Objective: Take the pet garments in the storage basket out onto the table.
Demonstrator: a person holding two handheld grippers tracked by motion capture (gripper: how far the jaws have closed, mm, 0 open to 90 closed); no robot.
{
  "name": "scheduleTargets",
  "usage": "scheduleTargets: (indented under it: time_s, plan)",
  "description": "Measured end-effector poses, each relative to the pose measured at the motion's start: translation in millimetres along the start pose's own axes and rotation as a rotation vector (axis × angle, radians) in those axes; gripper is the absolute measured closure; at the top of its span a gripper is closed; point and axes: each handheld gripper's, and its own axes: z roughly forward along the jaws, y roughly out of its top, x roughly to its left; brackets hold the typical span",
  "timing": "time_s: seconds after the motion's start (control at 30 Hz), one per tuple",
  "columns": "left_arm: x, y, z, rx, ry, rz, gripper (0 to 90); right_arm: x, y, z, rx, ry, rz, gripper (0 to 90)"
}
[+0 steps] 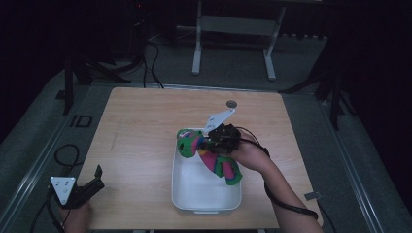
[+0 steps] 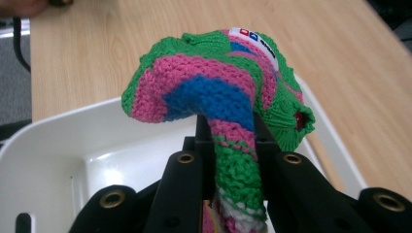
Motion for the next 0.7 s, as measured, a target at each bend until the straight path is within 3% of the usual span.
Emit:
scheduleTargets:
  time_s: [0.4,0.7]
  plan:
    - [-0.1,-0.2,-0.4,-0.002,0.003,0.002,1.4,-21.3,0.6,-56.3,-0.06,-0.097,0.032,80.1]
    - [-0.5,-0.1,-0.1,0.001,0.006,0.004,1.4,-38.5,-22.7,-96.1,-0.078,-0.173,0.089,80.1]
